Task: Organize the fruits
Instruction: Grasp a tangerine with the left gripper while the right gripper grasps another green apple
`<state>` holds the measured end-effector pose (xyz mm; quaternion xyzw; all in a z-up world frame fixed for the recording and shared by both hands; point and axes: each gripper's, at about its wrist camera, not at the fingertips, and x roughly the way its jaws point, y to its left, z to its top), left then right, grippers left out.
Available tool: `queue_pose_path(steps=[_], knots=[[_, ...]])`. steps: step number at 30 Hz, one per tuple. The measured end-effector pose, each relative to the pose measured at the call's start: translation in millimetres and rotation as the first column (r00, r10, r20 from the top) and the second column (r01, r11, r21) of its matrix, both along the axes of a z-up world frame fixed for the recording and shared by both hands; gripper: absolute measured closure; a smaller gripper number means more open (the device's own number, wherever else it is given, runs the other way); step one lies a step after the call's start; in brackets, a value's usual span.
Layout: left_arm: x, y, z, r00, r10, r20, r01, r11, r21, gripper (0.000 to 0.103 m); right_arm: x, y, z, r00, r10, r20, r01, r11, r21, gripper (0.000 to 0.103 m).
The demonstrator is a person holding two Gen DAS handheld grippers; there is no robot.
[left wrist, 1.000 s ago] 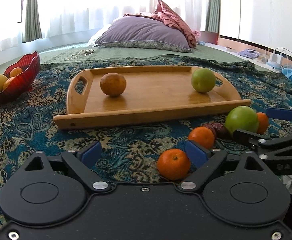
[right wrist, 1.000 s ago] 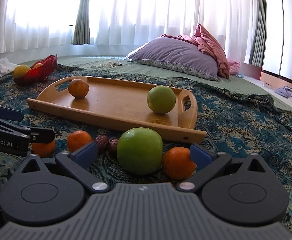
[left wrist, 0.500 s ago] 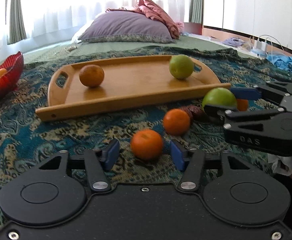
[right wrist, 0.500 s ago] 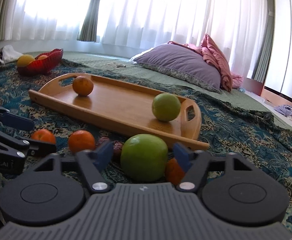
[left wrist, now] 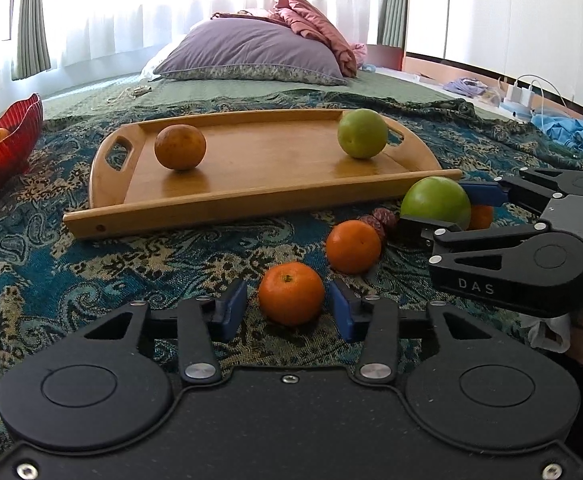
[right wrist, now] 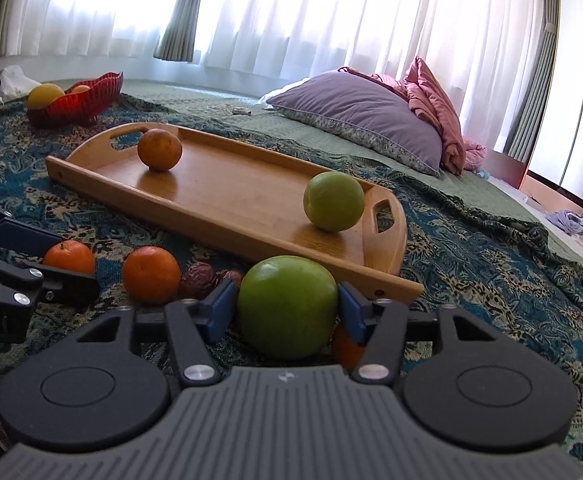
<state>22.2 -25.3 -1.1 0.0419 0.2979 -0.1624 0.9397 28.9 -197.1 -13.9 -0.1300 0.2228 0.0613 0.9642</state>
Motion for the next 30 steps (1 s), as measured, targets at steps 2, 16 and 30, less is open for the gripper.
queue_pose_path(steps=[2,16,30], knots=[[1,0,-1,1.000,0.000,-0.004,0.000,1.000,-0.005,0.063,2,2,-1,1.000,0.000,-0.002,0.000,1.000,-0.018,0.033],[1,0,2,1.000,0.012,0.009,-0.011,1.000,-0.019,0.071,7,6,-2,1.000,-0.006,-0.008,0.006,0.999,-0.035,0.045],[24,12,30,0.994,0.073,0.085,-0.071,0.997,-0.027,0.071,8,-4,26,0.999,-0.032,0.037,0.027,0.993,0.117,0.045]])
